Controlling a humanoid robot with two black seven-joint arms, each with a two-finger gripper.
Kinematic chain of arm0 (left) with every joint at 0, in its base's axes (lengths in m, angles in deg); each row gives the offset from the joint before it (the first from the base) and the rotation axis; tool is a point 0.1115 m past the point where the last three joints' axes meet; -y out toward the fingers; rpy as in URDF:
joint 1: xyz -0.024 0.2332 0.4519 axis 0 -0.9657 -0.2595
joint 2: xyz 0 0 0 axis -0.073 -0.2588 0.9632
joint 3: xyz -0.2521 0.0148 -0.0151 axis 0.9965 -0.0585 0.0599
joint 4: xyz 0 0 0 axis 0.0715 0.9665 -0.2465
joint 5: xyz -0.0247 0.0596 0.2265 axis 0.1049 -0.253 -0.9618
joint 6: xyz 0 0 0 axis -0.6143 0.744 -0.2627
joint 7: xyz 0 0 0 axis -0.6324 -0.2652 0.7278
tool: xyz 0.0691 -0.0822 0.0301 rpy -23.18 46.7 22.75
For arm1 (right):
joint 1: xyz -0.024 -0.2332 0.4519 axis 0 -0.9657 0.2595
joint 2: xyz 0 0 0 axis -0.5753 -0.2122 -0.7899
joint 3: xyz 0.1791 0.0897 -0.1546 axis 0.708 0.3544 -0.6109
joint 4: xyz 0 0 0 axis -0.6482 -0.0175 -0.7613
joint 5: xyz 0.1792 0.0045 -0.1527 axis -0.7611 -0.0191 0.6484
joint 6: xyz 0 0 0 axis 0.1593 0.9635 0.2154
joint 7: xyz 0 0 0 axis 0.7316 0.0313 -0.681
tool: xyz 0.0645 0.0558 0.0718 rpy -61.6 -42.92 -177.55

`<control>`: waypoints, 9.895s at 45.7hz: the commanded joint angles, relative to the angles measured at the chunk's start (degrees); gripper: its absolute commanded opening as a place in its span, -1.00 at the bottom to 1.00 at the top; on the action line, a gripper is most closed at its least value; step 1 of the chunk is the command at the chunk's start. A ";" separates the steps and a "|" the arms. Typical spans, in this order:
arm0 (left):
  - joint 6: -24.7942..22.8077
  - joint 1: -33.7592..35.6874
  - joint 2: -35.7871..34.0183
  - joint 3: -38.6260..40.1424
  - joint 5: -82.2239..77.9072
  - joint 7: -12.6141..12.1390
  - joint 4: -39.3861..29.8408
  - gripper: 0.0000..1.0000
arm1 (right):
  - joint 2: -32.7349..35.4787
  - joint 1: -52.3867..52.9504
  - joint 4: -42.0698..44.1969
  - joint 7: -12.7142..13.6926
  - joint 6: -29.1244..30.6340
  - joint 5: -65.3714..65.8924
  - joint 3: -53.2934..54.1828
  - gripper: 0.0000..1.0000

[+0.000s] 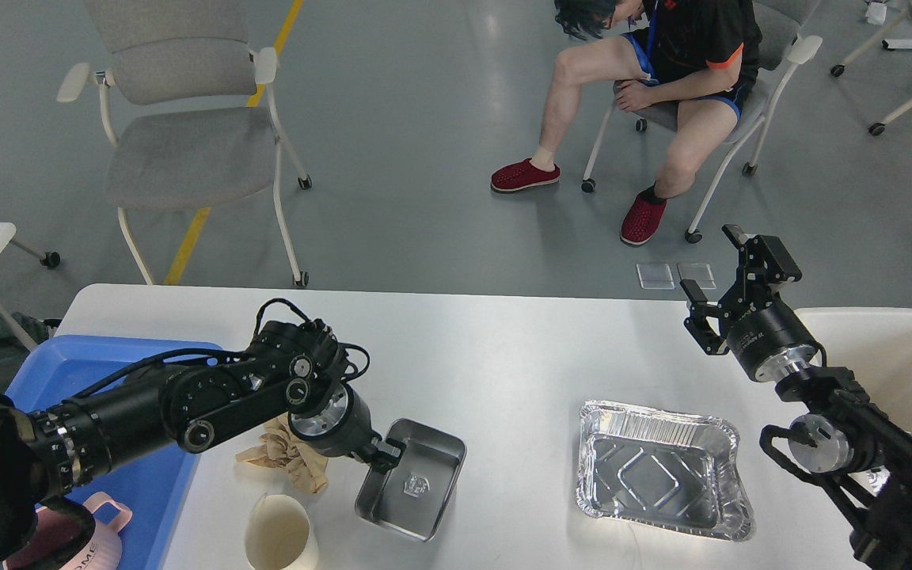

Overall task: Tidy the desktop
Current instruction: 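Lift the metal box and drop it into the blue tray, then reach the right gripper to the foil tray's near edge and grasp, then lift the foil tray and hold it above the table center, then grasp the white paper cup with the left gripper and lift it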

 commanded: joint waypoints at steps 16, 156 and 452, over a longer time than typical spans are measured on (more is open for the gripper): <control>-4.36 16.35 -8.40 11.96 8.29 -3.19 -5.41 -1.00 | -0.38 0.18 0.04 0.00 -0.09 0.00 -0.18 1.00; 35.17 -32.43 9.35 65.14 39.41 25.73 9.01 0.92 | -0.03 -0.44 -0.48 5.00 -0.01 0.62 -4.30 1.00; 21.54 -39.55 -40.05 18.47 0.65 11.40 -35.12 0.56 | 5.43 43.33 -12.61 39.91 25.92 38.23 -48.61 -1.00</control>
